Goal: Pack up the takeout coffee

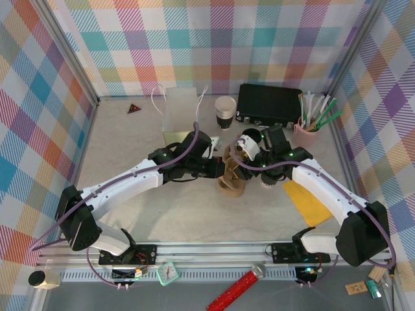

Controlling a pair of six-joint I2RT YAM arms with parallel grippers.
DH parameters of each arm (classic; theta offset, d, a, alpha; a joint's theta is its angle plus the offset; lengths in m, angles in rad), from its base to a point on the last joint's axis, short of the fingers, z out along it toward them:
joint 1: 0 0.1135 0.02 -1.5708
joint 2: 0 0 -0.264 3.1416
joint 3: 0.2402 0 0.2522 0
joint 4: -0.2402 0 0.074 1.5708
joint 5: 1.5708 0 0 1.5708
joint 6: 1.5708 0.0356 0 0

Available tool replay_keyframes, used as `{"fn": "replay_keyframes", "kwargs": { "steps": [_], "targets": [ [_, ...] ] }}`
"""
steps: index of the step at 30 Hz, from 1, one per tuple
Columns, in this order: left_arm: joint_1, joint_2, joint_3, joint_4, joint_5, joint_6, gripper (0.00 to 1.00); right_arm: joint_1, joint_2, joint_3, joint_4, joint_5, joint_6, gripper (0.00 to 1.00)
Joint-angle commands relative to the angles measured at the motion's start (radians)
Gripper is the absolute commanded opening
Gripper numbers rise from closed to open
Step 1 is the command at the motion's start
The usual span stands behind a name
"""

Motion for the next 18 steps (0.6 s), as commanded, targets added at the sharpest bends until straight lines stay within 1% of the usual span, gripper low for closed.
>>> {"fn": "replay_keyframes", "kwargs": {
  "steps": [1,5,9,13,14,16,18],
  "targets": [
    [0.01,-0.016,0.015,0.03,0.039,0.005,0.0,0.005,0.0,0.012,0.014,-0.022,-0.011,0.71],
    [0.01,-0.015,0.016,0.04,0.048,0.001,0.0,0.005,0.005,0.0,0.024,-0.029,-0.008,0.74],
    [0.01,-0.015,0.016,0.037,0.048,0.003,0.0,0.005,0.01,0.003,0.018,-0.031,-0.008,0.73],
    [0.009,-0.02,0.014,0.043,0.049,0.003,0.0,0.005,0.012,-0.004,0.009,-0.025,-0.014,0.7],
    [0.009,-0.019,0.015,0.043,0.049,0.003,0.0,0.005,0.01,-0.005,0.002,-0.024,-0.019,0.67],
    [0.01,-0.019,0.015,0.043,0.052,0.002,0.0,0.005,0.005,-0.008,-0.002,-0.02,-0.02,0.66],
    [0.009,-0.02,0.009,0.049,0.055,0.001,0.0,0.005,-0.001,-0.012,-0.004,-0.026,-0.018,0.6]
  ]
}}
